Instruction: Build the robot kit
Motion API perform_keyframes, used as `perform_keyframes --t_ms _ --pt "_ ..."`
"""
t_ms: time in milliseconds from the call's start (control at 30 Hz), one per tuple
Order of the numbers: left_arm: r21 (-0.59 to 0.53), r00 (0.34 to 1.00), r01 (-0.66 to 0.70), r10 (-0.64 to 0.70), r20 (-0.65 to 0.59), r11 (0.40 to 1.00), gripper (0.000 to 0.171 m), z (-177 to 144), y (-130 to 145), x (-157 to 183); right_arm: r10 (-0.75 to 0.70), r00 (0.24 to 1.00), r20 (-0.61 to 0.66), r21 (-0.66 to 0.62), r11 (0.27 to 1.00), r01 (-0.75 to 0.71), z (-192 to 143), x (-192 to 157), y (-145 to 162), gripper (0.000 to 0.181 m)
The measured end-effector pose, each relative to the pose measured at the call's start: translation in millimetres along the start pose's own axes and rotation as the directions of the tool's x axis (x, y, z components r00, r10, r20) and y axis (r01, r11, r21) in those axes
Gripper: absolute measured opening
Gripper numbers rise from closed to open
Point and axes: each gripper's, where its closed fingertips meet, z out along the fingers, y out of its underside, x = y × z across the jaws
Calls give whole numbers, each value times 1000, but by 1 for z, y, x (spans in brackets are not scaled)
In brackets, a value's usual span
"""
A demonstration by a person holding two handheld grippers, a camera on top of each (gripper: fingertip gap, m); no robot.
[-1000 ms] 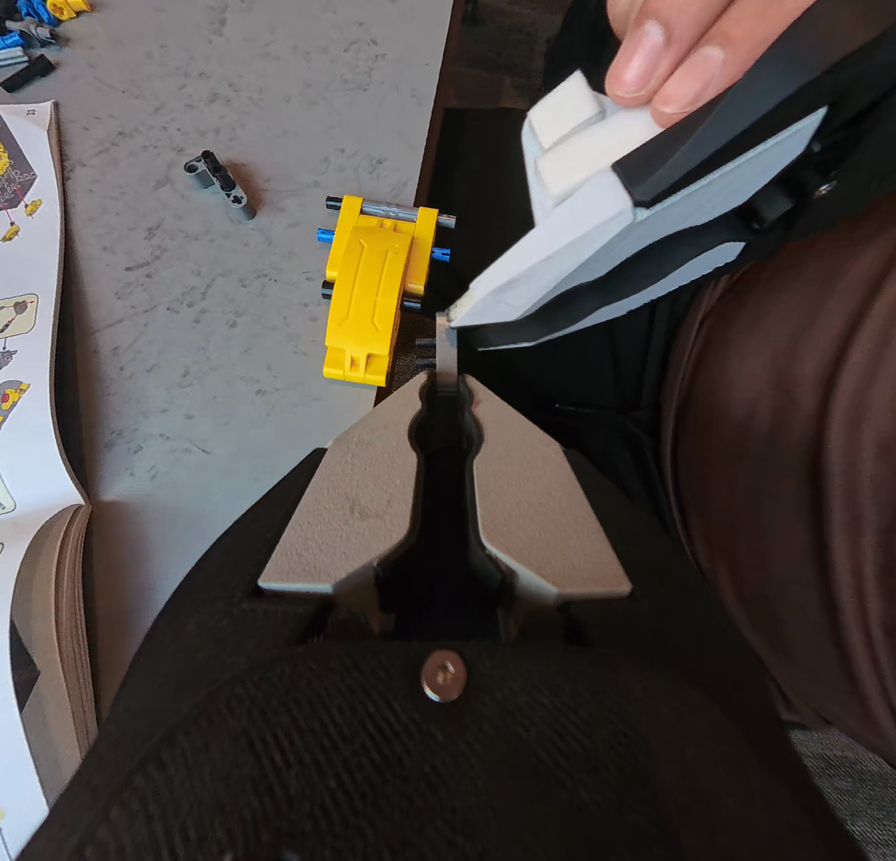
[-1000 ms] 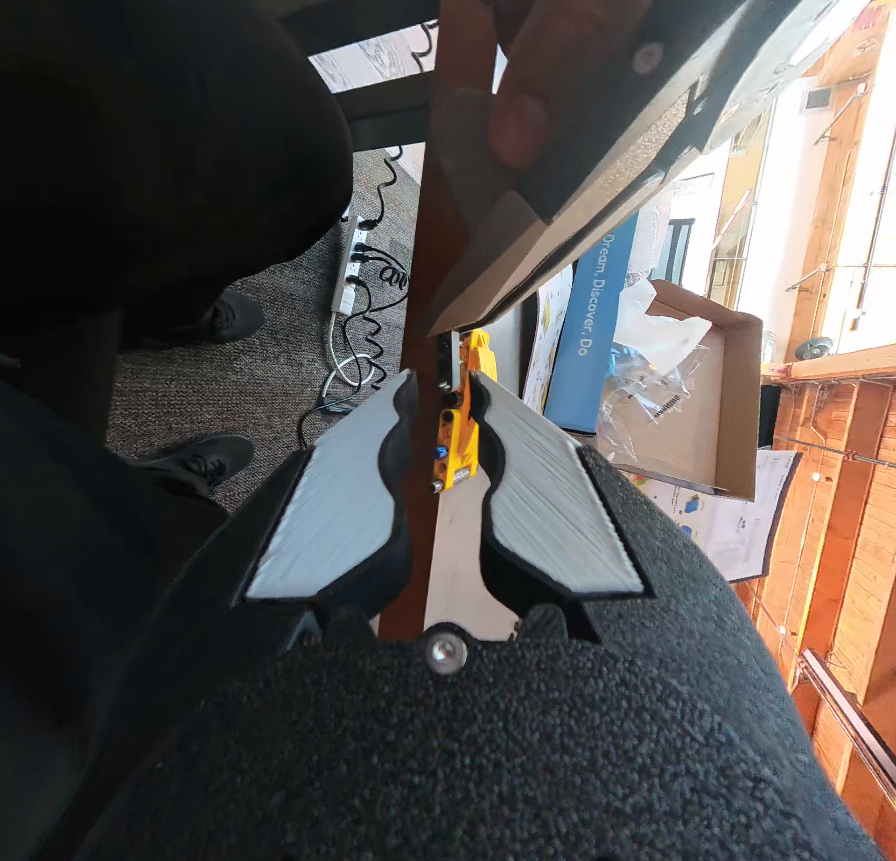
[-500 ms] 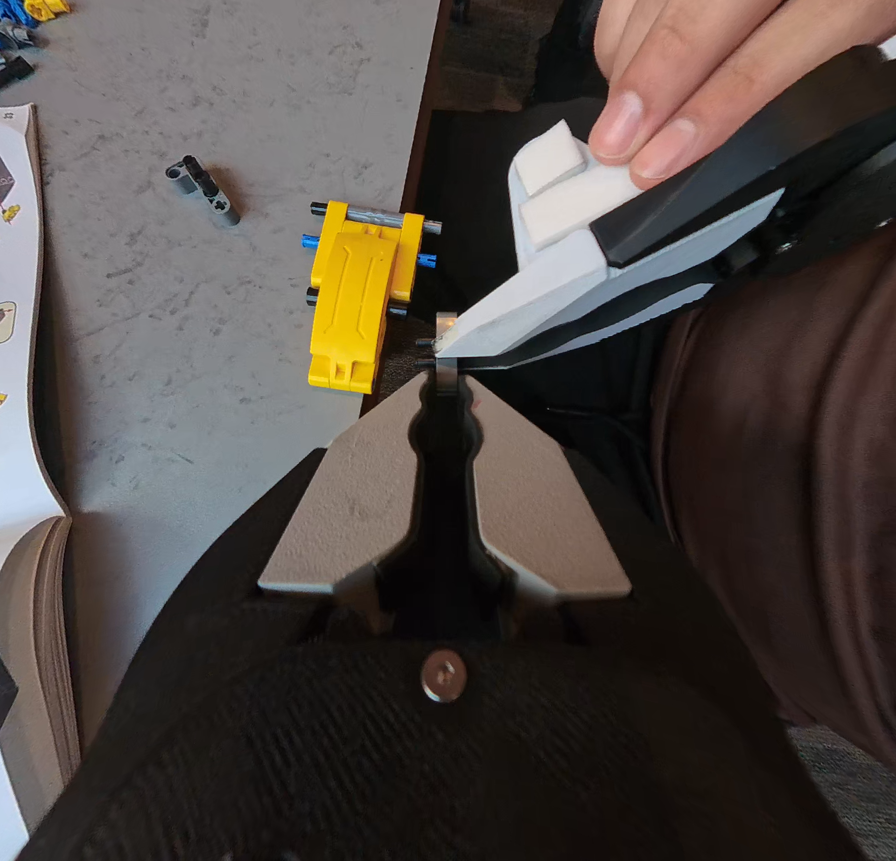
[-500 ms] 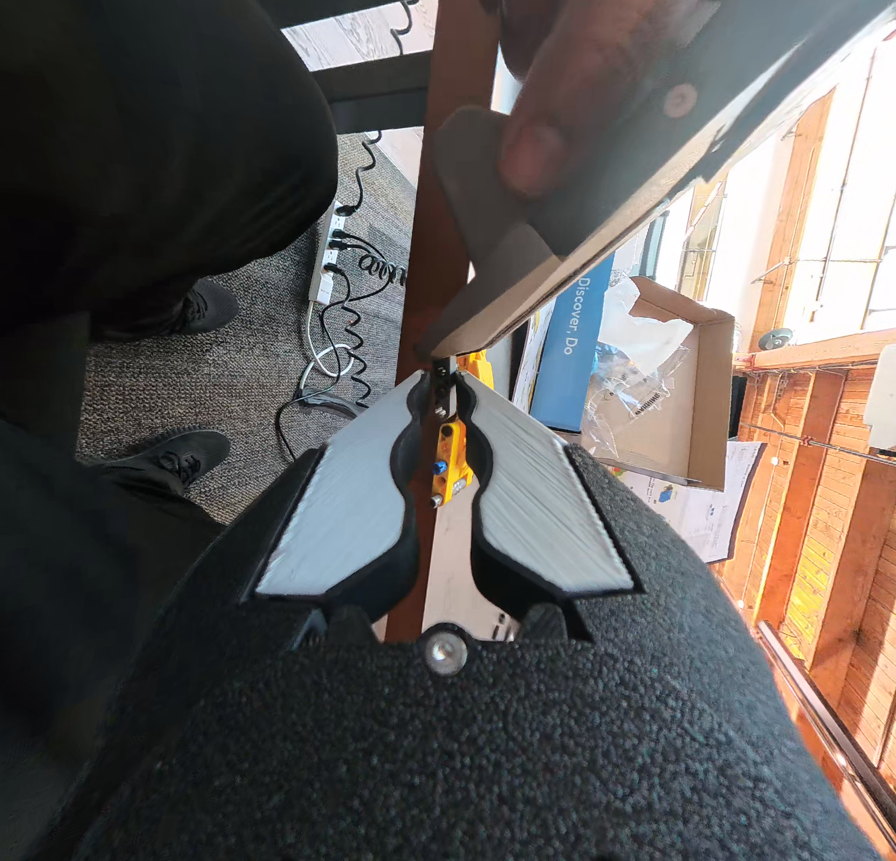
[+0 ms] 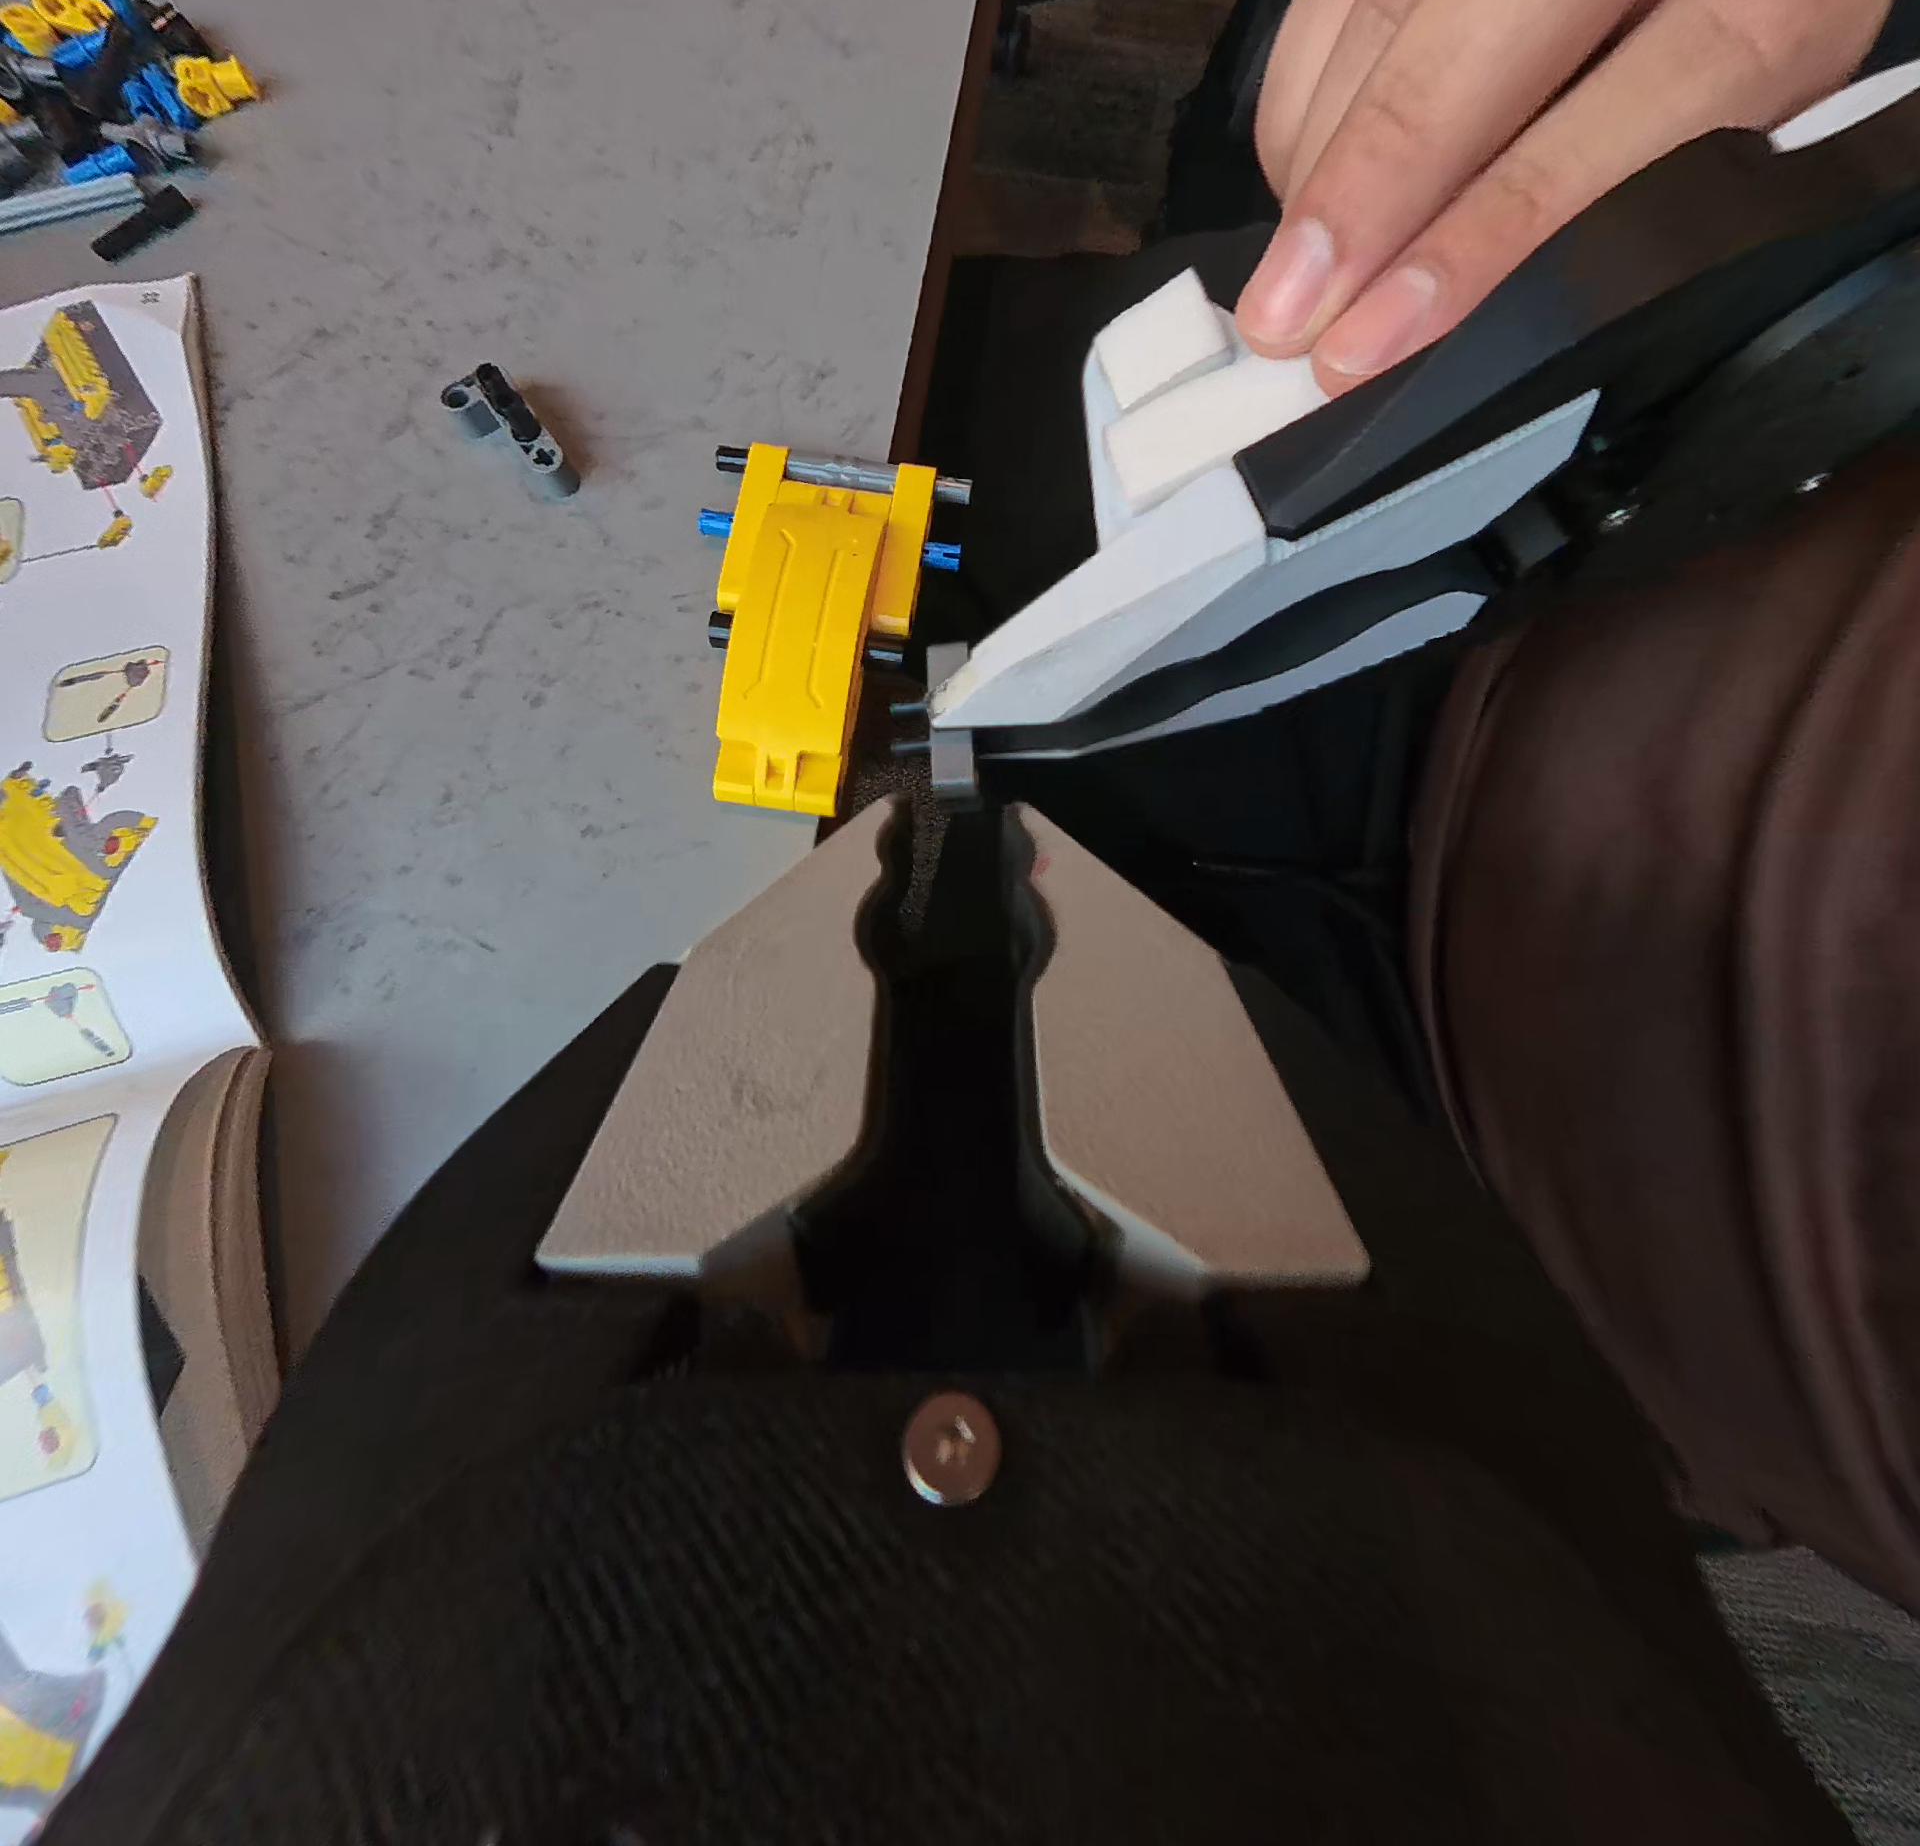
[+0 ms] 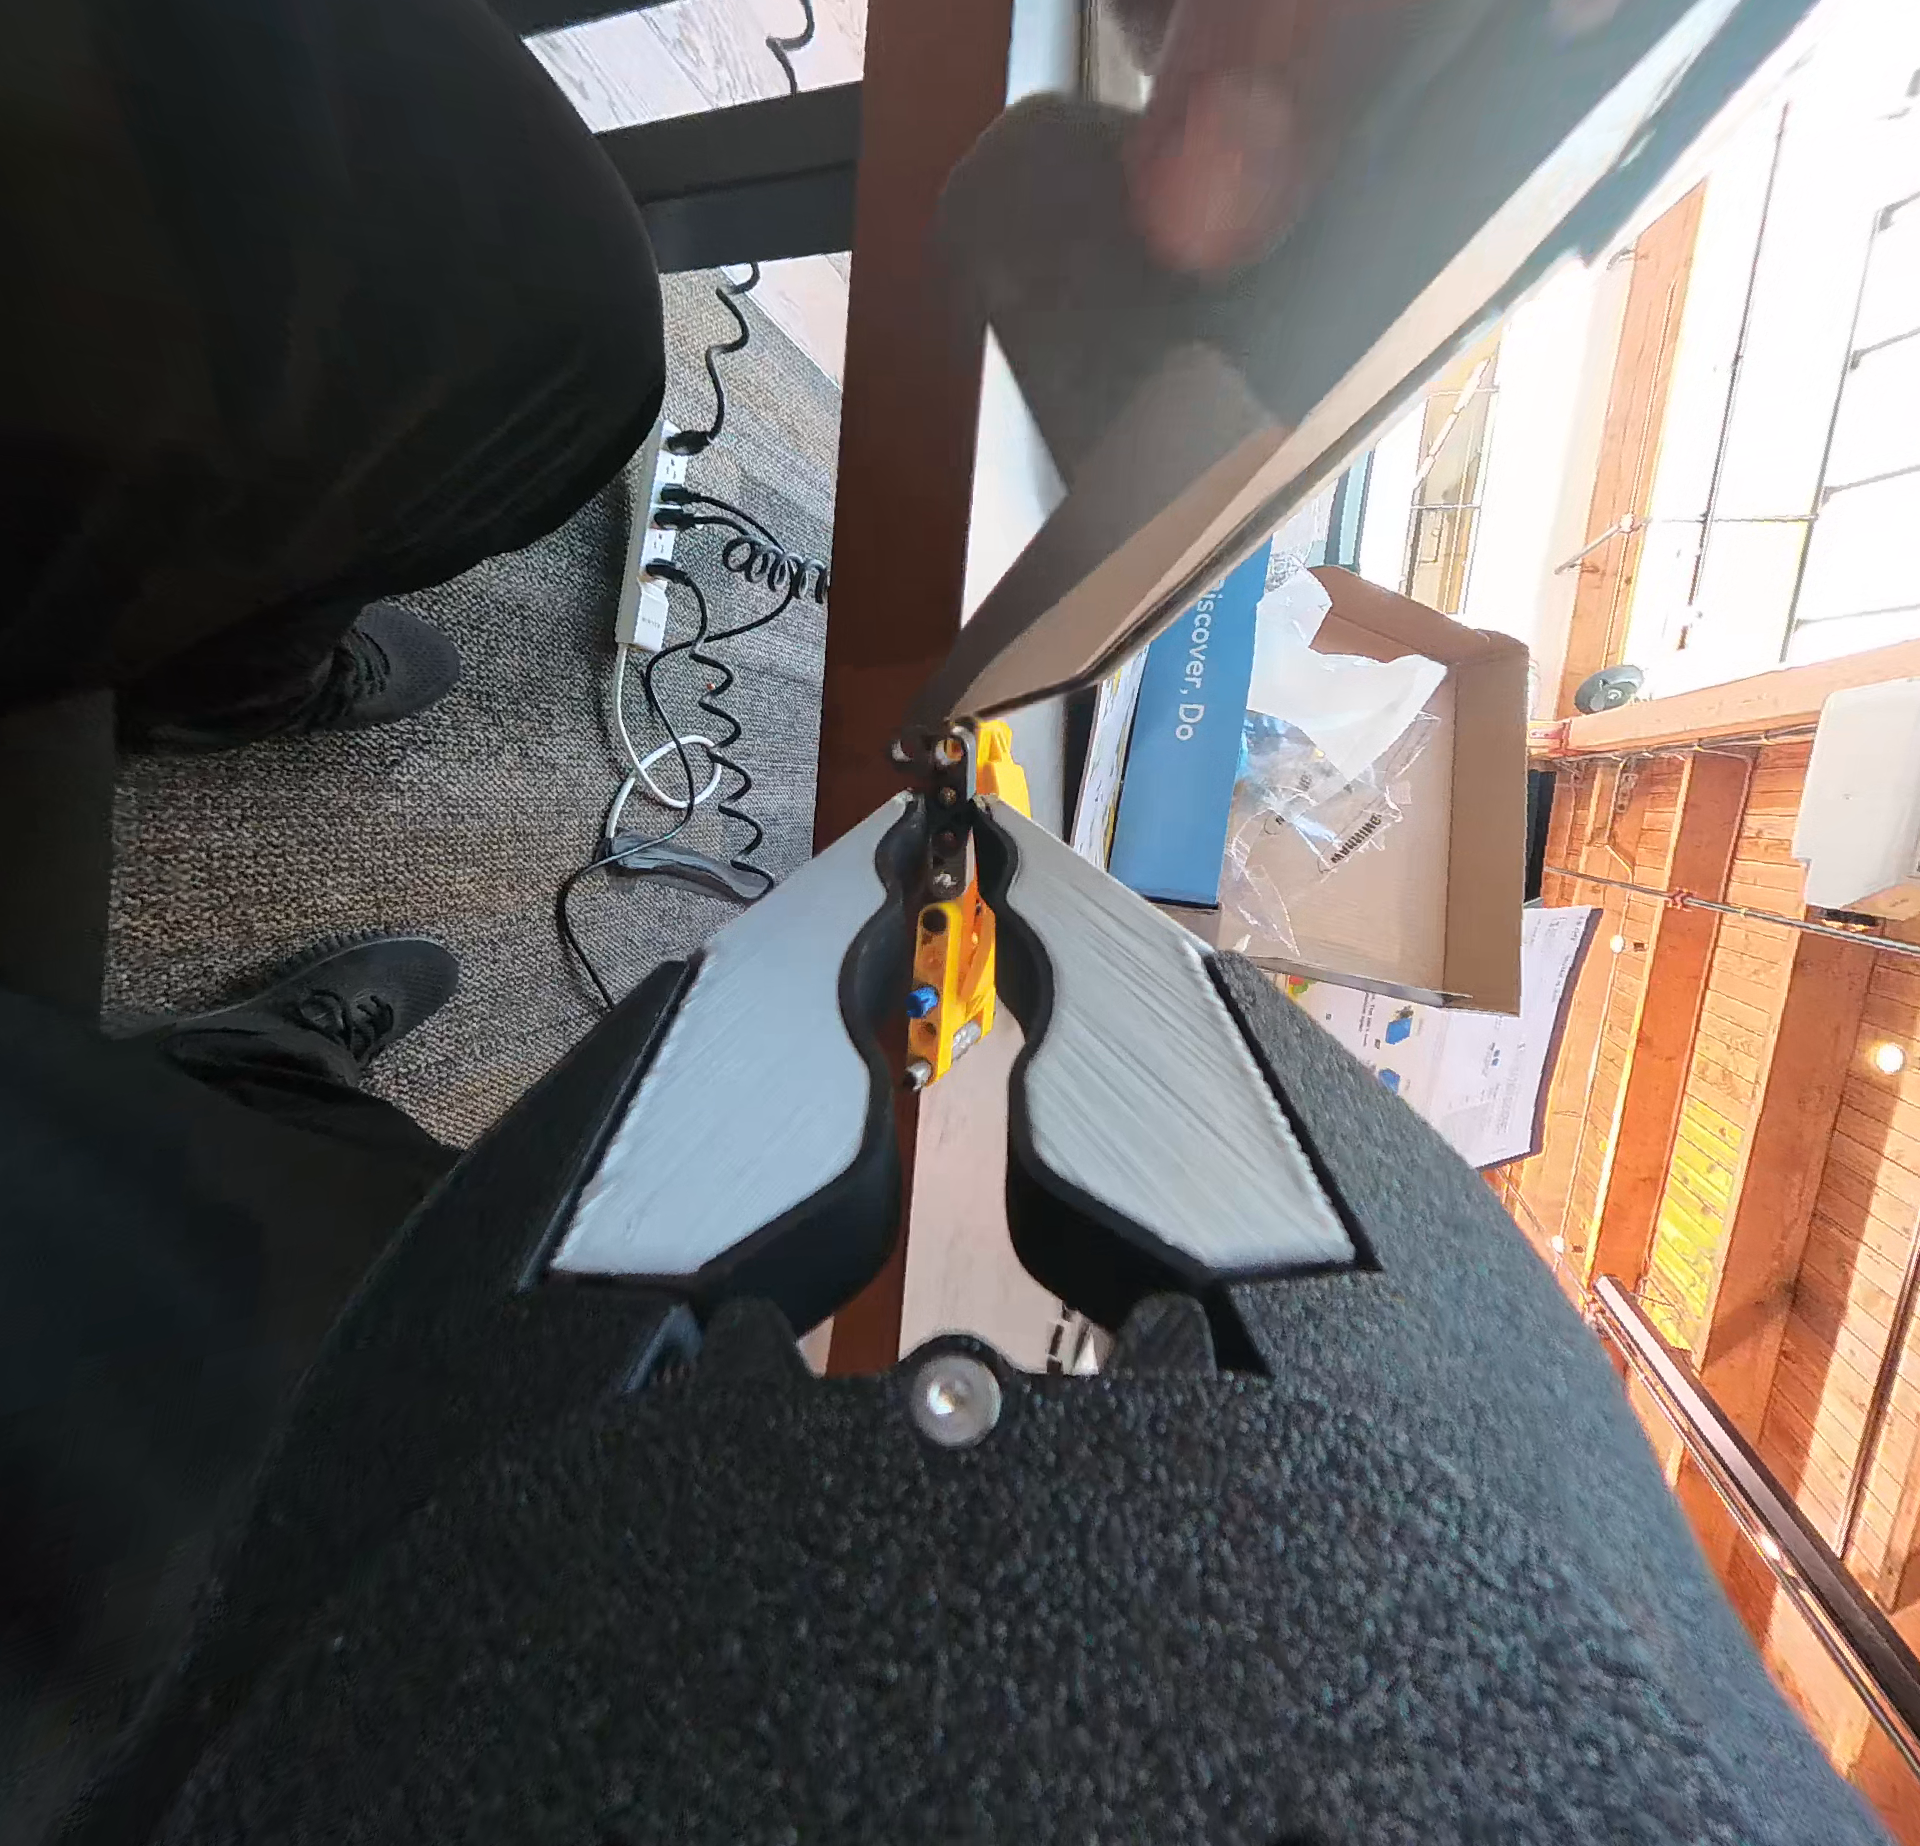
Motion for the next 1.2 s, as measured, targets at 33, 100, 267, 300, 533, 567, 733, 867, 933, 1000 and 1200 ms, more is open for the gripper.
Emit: perform_keyframes --t_ms 33,100,267,300,533,567,733,867,933,1000,1200 --pt "10 1000 -12 12 3 1000 19 -4 -2 -1 0 1000 -3 -2 1000 0 0 0 1 7" --pt "56 999 -38 36 29 998 34 -11 -9 -7 4 1000 -10 -5 1000 -4 1 1 1 7" --pt "68 988 -132 125 92 989 48 -8 -16 -23 3 1000 -12 -8 1000 -4 4 -1 -2 6" --pt "45 986 -145 140 94 988 48 -3 -14 -26 5 1000 -10 -9 1000 -5 4 -2 -2 6" --pt "18 976 -217 217 28 976 52 8 -14 -29 11 1000 -8 -25 1000 -11 5 -6 0 7" --pt "21 975 -223 222 10 975 52 8 -13 -27 16 1000 -10 -25 1000 -16 5 -5 1 7" --pt "7 970 -241 241 -25 971 61 7 -5 -24 30 999 -19 -31 999 -31 7 -3 2 6" --pt "23 966 -253 254 -50 967 60 10 -9 -18 16 999 -32 -22 1000 -17 7 -2 -2 6" --pt "14 960 -274 275 -50 962 63 11 -8 -16 16 999 -36 -22 1000 -17 7 -2 -2 6" --pt "7 964 -262 262 -48 965 61 13 -7 -17 22 999 -37 -21 1000 -22 7 -2 -2 6" --pt "-13 965 -258 257 -57 966 62 18 -4 -17 30 999 -36 -20 999 -31 9 -2 -1 6"
